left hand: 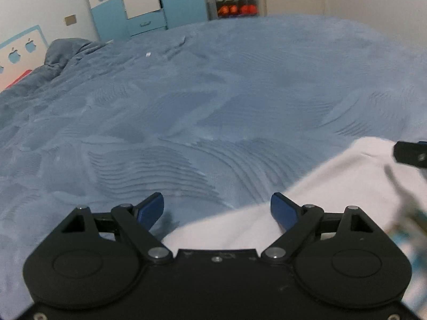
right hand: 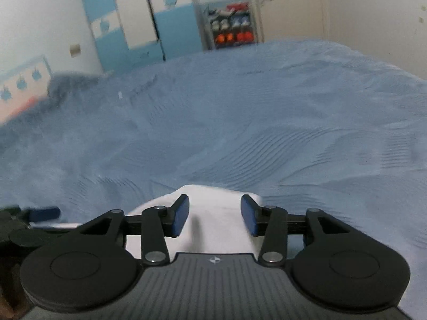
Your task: Fold small clothes
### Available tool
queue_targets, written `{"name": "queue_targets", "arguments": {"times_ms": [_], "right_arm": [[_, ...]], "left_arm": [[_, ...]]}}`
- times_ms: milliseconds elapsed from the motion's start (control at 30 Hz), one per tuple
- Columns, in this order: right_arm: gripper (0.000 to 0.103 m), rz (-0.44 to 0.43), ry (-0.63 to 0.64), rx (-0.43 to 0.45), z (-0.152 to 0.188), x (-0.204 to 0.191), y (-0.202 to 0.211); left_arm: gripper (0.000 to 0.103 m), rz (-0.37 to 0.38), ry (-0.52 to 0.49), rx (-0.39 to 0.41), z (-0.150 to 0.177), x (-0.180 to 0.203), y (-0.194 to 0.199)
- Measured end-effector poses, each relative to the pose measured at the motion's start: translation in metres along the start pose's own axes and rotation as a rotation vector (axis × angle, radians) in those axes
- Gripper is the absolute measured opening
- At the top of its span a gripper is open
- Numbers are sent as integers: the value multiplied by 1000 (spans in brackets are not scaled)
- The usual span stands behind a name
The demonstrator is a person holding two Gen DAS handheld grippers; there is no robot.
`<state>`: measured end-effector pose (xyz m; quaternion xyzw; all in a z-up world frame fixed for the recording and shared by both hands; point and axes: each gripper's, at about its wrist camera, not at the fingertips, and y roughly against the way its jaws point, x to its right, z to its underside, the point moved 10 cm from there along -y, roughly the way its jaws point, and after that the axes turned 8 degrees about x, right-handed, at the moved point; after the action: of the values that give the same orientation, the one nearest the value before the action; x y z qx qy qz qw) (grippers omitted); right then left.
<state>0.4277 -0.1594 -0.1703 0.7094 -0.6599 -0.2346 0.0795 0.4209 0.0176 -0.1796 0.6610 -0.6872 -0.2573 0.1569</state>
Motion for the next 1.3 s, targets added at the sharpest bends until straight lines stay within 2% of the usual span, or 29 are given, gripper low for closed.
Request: {"name": "queue_targets", "arguments": {"times_ms": [33,67,167,300,333,400,433,467,533,600,633,700,800,933,1000,1067,1133,1200,1300], "right_arm": [[77,-21,-18,30,-8,2,20],[84,-37,-20,49,-14,4,40],[84,-43,18,40,-19,11,81],[84,-39,32,3,-10,16,121],[79,-46,43,-6,-3,13,130],[45,-83,92,-41,11,2,136],[11,-125,144,-81,25,-8,138],[3,-154,185,-124,36,-16,136],[3,-185,255,-200,65,-28,135],[3,-230,316,-326,98,-38,128],[3,-237,344,-397,115,-40,123],[2,-217,366,-403,127,-40,117],[5,-199,351,-410,117,-44,118],[8,-249,360,-371,104,-61,146],[9,-253,389,-410,113,-65,150],[9,-250,411,-475,133,-62,147],[9,-230,411,-502,153,-56,140],[9,-219,366,-489,157,-53,137],[11,-227,307,-450,141,-52,145]], "left_arm": [[90,9,-1,17,-4,-5,20],[90,4,-6,23,-5,-10,35],[90,42,-32,-2,4,-21,80],[90,41,-25,-25,21,-40,126],[90,55,-14,-26,26,-42,137],[90,83,4,-24,39,-40,159],[90,98,1,-26,50,-35,172],[90,117,-10,-28,61,-29,180],[90,146,-46,-60,90,-16,182],[90,210,-80,-96,118,0,178],[92,206,-103,-141,136,5,173],[93,193,-81,-185,154,6,168],[92,202,-31,-213,147,-1,169],[90,175,-46,-138,123,-12,190],[90,184,-48,-125,120,-13,197],[91,176,-72,-185,136,-11,190],[93,140,-114,-266,164,-10,175],[93,136,-82,-243,168,-11,173],[90,135,-92,-183,147,-15,184]]}}
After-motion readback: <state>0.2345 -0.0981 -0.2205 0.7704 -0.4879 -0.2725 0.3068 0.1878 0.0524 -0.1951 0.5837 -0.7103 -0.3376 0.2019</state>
